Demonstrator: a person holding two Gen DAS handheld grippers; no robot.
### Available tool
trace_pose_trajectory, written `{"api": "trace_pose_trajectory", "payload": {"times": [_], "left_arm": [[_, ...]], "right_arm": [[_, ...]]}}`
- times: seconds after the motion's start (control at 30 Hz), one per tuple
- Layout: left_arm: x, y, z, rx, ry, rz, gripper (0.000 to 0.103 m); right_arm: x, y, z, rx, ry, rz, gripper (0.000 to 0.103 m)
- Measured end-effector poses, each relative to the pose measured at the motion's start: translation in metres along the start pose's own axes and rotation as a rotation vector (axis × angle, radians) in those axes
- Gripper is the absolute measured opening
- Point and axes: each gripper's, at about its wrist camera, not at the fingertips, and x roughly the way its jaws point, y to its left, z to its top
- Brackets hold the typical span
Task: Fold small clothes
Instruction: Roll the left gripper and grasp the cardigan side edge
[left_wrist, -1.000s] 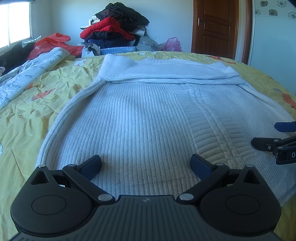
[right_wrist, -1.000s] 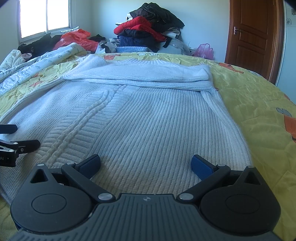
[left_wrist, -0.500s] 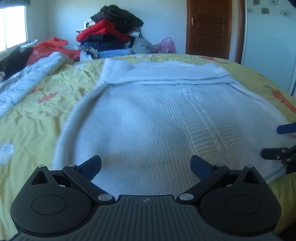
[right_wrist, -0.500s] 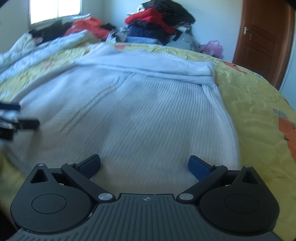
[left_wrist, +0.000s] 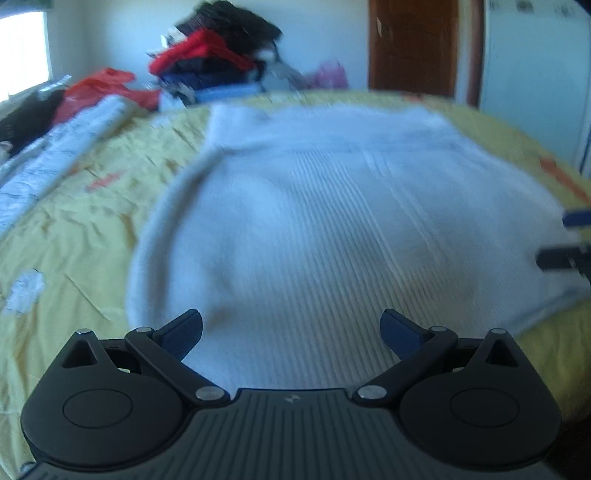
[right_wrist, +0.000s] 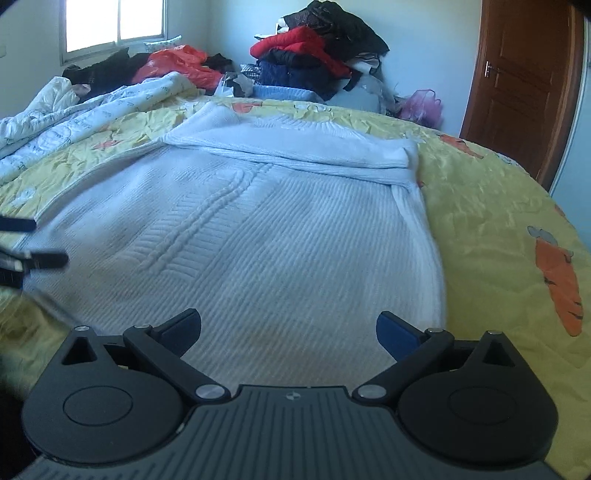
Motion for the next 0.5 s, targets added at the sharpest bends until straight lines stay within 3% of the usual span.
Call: {"api": "trace_pose_trajectory", "payload": {"times": [0.1,0.27,0.4,0.47,0.5], "left_arm": [[-0.001,0.0,-0.006,-0.023,0.0,-0.01,0.103],[-0.023,0.016,-0.003,-0.043,-0.029,0.013,0.103],[-0.036,0.046,0.002,-0.122,-0.058,0.032,0.103],[-0.03,0.061,0.001,-0.168,-0.032,0.058,0.103],[-0.027,0.066,0.0,-0.185,-0.017,0.069,0.103]], "right_arm": [[0.011,0.004,-0.012,-0.027,0.073,-0.004,0.102],[-0.014,-0.009,-0.021,0.019,0.063,0.033,0.101],[-0.04,-0.047,-0.021,0.187,0.019,0.019,0.103],[-0.041,-0.073,-0.024,0.316,0.039,0.031,0.103],[-0.038,-0.084,-0.027,0.372,0.061,0.048,0.098]]}}
